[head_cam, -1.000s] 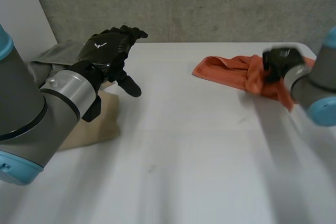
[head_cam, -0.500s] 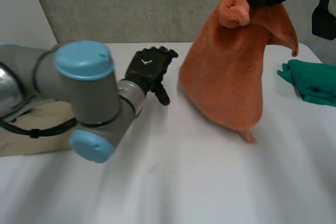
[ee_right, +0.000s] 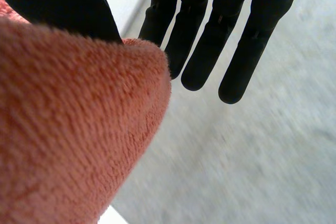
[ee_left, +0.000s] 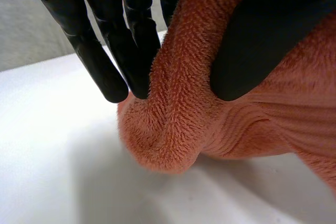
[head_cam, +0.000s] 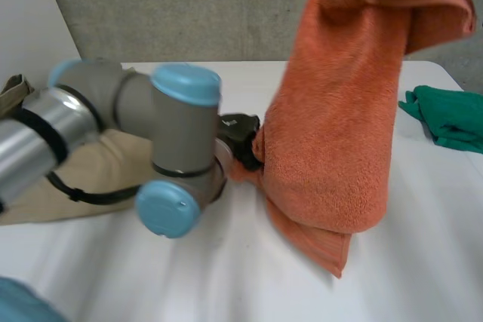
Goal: Fold the laundry.
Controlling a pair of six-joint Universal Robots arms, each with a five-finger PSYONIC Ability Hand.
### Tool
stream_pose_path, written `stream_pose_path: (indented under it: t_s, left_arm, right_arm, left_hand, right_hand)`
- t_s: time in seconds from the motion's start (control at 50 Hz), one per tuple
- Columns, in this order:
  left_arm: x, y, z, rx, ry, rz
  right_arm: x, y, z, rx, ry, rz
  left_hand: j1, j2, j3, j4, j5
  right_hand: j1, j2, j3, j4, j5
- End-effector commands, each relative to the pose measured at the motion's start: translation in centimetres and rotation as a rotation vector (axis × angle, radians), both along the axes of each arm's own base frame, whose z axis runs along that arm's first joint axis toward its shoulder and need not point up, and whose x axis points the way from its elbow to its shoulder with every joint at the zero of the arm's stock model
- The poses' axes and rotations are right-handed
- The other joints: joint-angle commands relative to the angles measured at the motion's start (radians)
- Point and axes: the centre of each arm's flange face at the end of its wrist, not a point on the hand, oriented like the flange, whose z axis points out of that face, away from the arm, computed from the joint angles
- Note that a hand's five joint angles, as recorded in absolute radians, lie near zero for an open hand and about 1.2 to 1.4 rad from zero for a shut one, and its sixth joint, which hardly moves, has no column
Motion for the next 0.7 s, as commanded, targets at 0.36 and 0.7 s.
stream_pose_path:
  t_s: [0.36,0.7]
  left_arm:
    - [3.2,6.3,1.8,-0.104,-0.290,-0.134]
    - [2.5,3.6,3.3,-0.081,-0.241,-0.019]
  right_arm:
    - [2.6,-19.6,-23.7,0.154,0.249,-0.393]
    - [5.4,-20.2,-24.0,-0.003,0.184,-0.495]
  left_hand:
    - [0.268,0.221,0.223,0.203,0.286]
    - [0.268,0.221,0.223,0.203,0.286]
  right_hand:
    - [0.286,0.224,0.208,0.200,0.258]
    - [-0.936,-0.997,-1.014,-1.021,-0.964]
